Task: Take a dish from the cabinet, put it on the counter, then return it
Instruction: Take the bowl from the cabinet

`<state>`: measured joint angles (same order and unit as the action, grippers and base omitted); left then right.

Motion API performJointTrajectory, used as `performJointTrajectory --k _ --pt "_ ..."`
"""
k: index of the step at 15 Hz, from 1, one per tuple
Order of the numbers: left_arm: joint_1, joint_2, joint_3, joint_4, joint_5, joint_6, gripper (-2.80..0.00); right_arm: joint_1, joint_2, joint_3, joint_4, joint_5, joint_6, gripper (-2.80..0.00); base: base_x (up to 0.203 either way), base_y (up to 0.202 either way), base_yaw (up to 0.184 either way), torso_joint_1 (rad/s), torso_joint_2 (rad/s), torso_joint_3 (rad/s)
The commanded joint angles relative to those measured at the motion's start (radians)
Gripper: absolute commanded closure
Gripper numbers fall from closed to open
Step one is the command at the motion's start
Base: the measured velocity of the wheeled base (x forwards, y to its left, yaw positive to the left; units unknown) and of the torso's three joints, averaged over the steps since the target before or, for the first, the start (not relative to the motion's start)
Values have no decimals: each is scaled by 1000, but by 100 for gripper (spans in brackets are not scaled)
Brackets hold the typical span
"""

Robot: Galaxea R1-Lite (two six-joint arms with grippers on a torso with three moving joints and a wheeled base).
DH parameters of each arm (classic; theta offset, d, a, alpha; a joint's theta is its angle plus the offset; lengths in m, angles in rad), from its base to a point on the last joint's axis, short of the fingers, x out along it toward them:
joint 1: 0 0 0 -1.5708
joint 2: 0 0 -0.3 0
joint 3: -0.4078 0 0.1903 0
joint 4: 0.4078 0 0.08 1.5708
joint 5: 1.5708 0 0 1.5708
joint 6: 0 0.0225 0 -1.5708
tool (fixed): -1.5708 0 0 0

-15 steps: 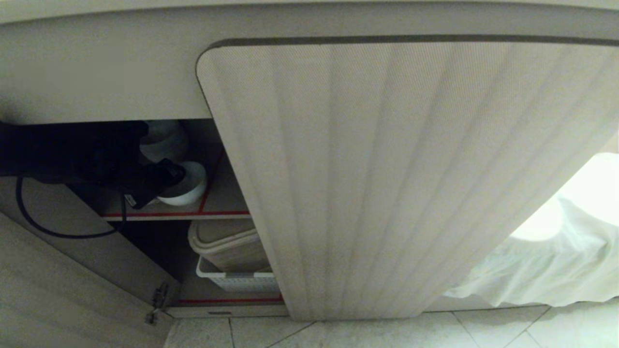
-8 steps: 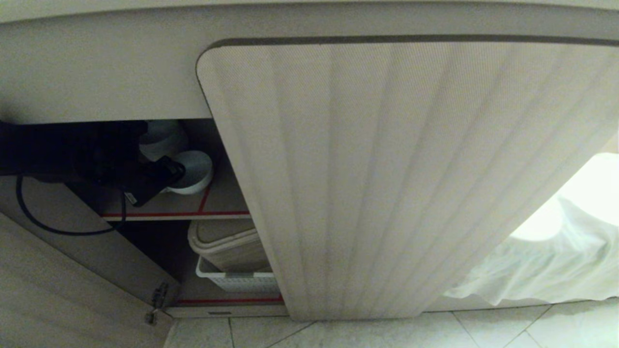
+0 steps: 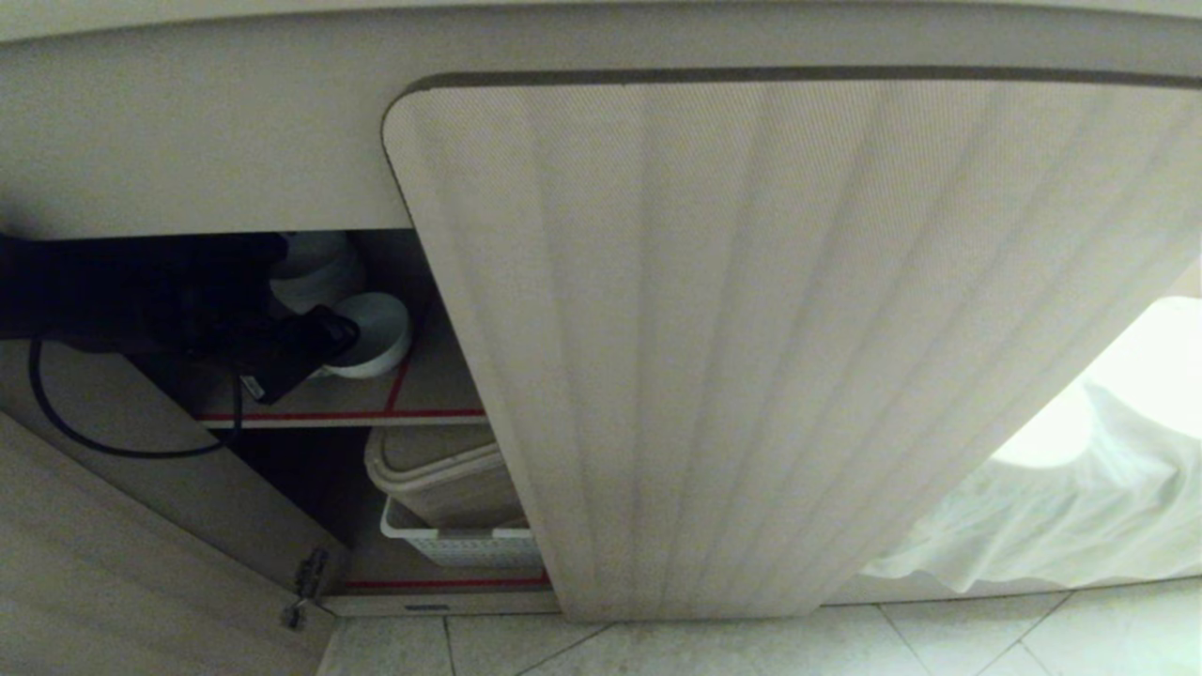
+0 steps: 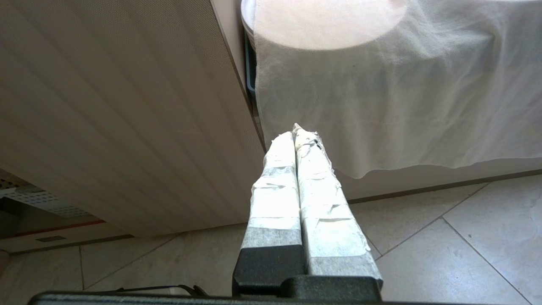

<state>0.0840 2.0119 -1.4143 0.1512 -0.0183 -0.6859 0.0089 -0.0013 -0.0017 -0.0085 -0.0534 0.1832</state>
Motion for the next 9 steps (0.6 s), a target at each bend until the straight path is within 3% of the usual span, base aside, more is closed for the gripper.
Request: performJointTrajectory --k 1,9 --pt "0 -18 4 29 -1 -4 0 2 1 0 -1 0 1 0 0 0 0 0 0 0" --pt "-9 -48 12 65 -2 -5 0 0 1 0 -1 0 1 0 0 0 0 0 0 0"
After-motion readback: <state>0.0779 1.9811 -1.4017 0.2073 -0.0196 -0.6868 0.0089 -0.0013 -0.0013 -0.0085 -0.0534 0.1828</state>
